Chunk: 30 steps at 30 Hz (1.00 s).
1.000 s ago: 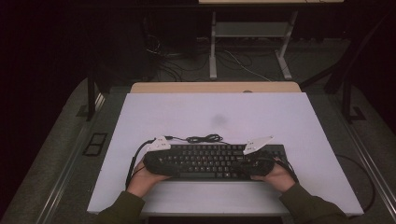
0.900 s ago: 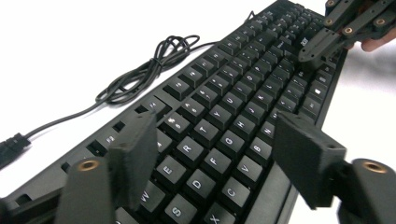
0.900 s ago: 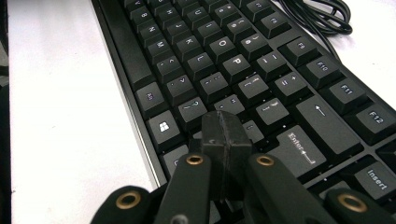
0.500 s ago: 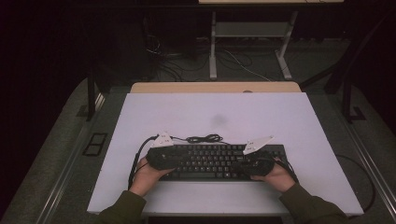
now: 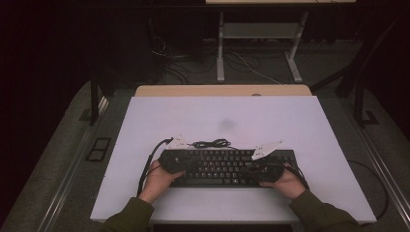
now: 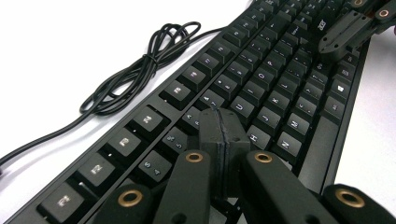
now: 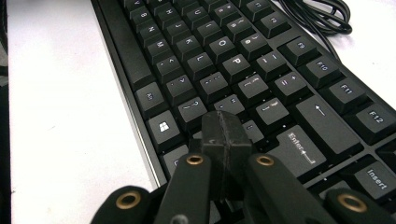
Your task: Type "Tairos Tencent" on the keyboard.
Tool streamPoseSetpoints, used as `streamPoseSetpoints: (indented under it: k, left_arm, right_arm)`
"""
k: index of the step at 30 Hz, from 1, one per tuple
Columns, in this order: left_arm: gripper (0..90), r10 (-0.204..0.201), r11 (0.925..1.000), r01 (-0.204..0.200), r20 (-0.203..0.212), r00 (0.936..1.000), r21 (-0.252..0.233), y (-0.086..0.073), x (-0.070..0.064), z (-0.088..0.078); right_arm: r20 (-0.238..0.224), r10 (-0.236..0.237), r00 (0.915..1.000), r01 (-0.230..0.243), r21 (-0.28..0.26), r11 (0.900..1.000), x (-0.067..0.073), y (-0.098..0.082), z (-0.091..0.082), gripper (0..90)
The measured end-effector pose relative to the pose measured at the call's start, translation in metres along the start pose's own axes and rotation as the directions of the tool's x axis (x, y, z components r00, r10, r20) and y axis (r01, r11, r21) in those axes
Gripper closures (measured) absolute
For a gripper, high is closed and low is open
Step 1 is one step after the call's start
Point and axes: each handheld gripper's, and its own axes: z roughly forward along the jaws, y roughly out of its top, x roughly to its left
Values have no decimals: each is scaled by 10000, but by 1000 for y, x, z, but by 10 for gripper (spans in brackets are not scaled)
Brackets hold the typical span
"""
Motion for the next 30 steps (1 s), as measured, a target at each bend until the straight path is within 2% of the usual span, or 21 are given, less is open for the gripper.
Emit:
streamPoseSetpoints:
  k: [7,9,20,26,30]
  left_arm:
    - [890,138,9993,-135,-76,9999,342,1,0,6]
    - [890,101,9996,-98,-75,9999,264,1,-1,8]
    - [891,162,9987,-152,-196,9997,496,1,-3,10]
    - [890,105,9996,-101,-156,9998,268,2,-2,5]
    - [889,-112,9999,112,-95,9999,4,2,-1,0]
  right_arm:
    - [-2,-1,10000,1,1,10000,0,0,0,895]
    - [9,-13,10000,13,2,10000,0,0,0,895]
    - [28,-27,10000,27,12,10000,0,0,0,895]
    - [-3,-39,10000,39,13,10000,0,0,0,895]
    - [-2,-39,10000,39,19,10000,0,0,0,895]
